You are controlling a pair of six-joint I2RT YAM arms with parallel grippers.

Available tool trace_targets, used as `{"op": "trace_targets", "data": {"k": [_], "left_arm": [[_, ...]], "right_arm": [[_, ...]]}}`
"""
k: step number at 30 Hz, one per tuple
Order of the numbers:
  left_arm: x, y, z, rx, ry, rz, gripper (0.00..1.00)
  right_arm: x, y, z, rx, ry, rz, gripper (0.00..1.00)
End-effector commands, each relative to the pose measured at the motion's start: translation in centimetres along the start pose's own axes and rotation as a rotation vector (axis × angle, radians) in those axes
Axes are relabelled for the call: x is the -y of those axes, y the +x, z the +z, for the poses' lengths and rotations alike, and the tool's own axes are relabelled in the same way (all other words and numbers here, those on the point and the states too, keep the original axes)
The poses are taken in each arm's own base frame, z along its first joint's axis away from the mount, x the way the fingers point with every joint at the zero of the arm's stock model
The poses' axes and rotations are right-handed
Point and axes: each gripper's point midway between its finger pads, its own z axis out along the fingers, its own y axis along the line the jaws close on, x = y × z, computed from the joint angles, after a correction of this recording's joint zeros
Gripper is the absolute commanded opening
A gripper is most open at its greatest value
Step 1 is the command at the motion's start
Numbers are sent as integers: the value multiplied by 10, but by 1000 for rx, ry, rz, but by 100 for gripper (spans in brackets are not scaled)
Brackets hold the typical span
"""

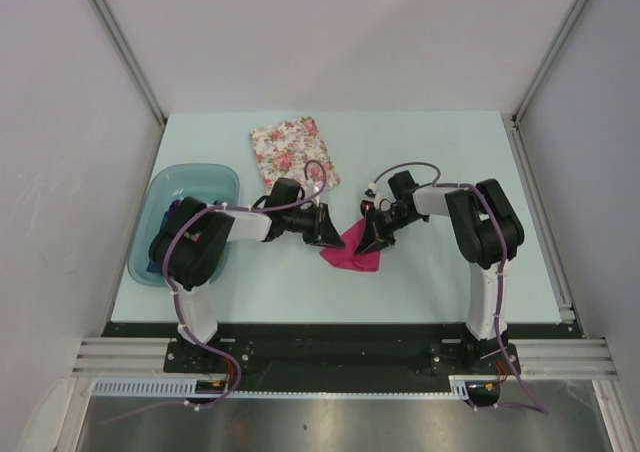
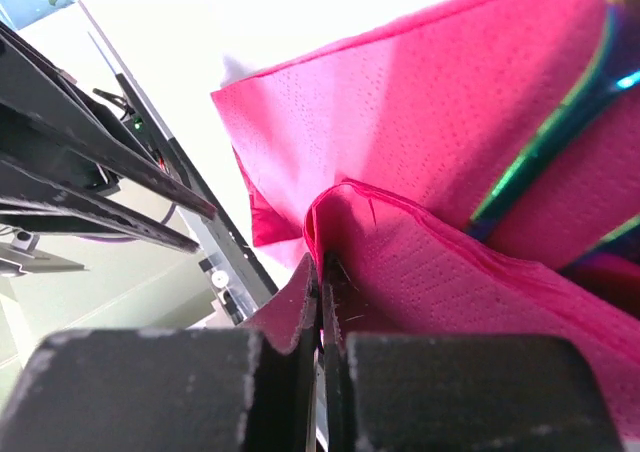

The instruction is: Place the utensils on the paper napkin and roll it up

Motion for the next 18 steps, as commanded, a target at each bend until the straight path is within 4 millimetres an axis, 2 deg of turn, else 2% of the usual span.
{"op": "trace_targets", "data": {"k": [1,3,5,10,14,15,16,18], "left_arm": [[5,-3,-16,29,3,38,21],[6,-5,-18,40,5,40,22],[7,-10,-21,55,7,36,24],[15,-22,-26,95,33,36,29],[25,-28,-30,120,71,28,36],[26,-29,-30,121,76,24,37],[28,-29,-31,124,80,15,38],[27,-31,-32,132,77,-4,41]], "right_arm": [[-10,-13,5,27,-15,-57,0],[-8,-12,6,23,-15,-49,8],[-8,-13,6,23,-15,-48,24],[-10,-14,6,30,-18,-52,54],[-10,-14,7,28,-19,-41,65],[-10,-14,7,28,-18,-38,68],[-10,-15,7,29,-18,-36,76],[-11,-15,7,30,-22,-34,80]]}}
